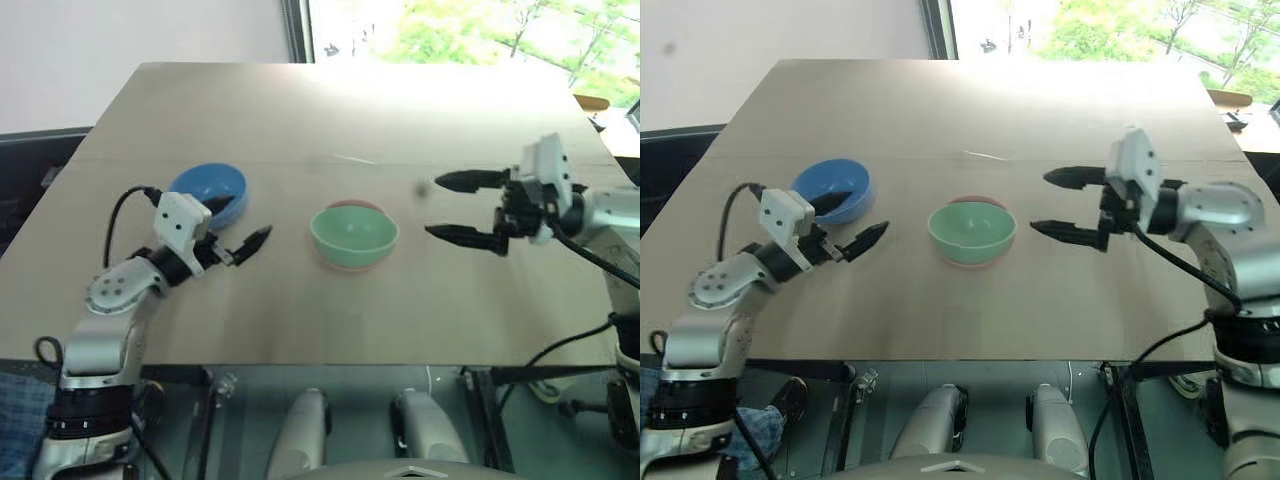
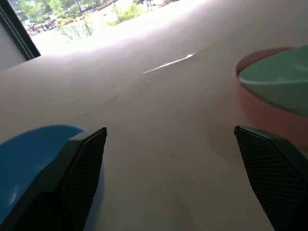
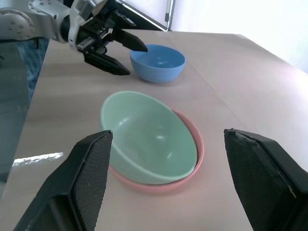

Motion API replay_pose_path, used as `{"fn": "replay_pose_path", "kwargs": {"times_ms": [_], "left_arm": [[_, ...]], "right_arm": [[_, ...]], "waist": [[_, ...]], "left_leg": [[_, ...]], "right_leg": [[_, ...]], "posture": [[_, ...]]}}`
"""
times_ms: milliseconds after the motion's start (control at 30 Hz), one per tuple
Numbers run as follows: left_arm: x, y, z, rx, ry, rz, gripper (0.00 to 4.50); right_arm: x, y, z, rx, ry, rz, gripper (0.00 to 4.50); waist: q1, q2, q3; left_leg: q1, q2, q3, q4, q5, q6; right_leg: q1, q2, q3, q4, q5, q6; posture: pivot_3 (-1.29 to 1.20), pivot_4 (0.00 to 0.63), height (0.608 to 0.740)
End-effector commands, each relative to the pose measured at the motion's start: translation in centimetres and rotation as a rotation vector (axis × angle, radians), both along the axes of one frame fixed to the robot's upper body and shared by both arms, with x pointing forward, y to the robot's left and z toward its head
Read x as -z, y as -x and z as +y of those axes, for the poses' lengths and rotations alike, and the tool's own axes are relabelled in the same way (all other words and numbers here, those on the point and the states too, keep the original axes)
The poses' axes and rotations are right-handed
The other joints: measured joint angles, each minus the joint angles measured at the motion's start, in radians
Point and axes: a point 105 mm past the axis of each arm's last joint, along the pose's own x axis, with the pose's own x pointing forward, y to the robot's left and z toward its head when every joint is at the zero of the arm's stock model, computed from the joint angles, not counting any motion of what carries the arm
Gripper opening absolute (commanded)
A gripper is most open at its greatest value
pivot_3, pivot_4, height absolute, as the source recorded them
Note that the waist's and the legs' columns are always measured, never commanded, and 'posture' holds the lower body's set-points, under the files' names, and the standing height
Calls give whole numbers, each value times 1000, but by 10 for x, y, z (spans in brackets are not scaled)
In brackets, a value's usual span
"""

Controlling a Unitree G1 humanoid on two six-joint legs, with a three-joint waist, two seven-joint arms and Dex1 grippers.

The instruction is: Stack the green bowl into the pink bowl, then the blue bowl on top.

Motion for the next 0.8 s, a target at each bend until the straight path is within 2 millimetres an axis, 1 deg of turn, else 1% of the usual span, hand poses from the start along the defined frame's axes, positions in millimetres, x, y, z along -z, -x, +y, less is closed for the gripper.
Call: {"fn": "replay_pose_path", "kwargs": {"times_ms": [33, 67, 167, 233, 300, 500, 600, 700, 733, 800], "left_arm": [[-7, -8, 11, -53, -94, -2, 4500], [-7, -9, 14, -65, -98, 0, 4500], [-4, -15, 23, -91, -182, 15, 4500], [3, -18, 34, -120, -271, 36, 4500], [9, -20, 40, -135, -312, 58, 4500], [18, -21, 41, -118, -339, 87, 4500], [19, -22, 40, -113, -331, 92, 4500], [17, -23, 36, -95, -316, 89, 3734], [17, -23, 36, -92, -318, 85, 3272], [17, -23, 34, -88, -318, 81, 2504]], "right_arm": [[-19, 14, -9, -3, -30, -66, 3879], [-20, 15, -11, 3, -32, -62, 3879], [-22, 18, -14, 12, -38, -61, 3879], [-22, 19, -14, 27, -34, -66, 3879], [-22, 19, -15, 35, -35, -70, 3879], [-22, 18, -14, 46, -40, -74, 3879], [-23, 18, -13, 44, -41, -78, 3879], [-25, 17, -12, 42, -42, -79, 3912], [-25, 17, -12, 42, -43, -79, 3912], [-25, 16, -12, 41, -42, -79, 3912]], "waist": [[-2, 0, 0], [-2, 0, 0], [-2, 0, 0], [-2, 0, 0], [-1, 0, 0], [1, 0, 0], [2, 0, 0], [1, 0, 0], [1, 0, 0], [1, 0, 0]], "left_leg": [[0, 0, 0, 0, 0, 0], [0, 0, 0, 0, 0, 0], [1, 1, 0, 0, 0, 0], [1, 1, 0, 0, 0, 0], [1, 1, 0, 0, 0, 0], [0, 0, 0, 0, 0, 0], [0, 0, -1, 0, 0, 0], [0, 0, -1, 0, 0, 0], [0, 0, -1, 0, 0, 0], [0, 0, -1, 0, 0, 0]], "right_leg": [[0, 0, 0, 0, 0, 0], [0, 0, 0, 0, 0, 0], [0, 0, 0, 1, 0, 0], [0, 1, 0, 1, 0, 0], [0, 1, 0, 1, 0, 0], [0, 0, 0, 0, 0, 0], [0, 0, -1, 0, 0, 0], [0, 0, -1, 1, 0, 0], [0, 0, -1, 1, 0, 0], [0, 0, -1, 1, 0, 0]], "posture": [[0, 150, 740], [0, 150, 740], [0, 150, 740], [0, 150, 740], [0, 150, 740], [0, 150, 740], [0, 150, 740], [0, 150, 740], [0, 150, 740], [0, 150, 740]]}}
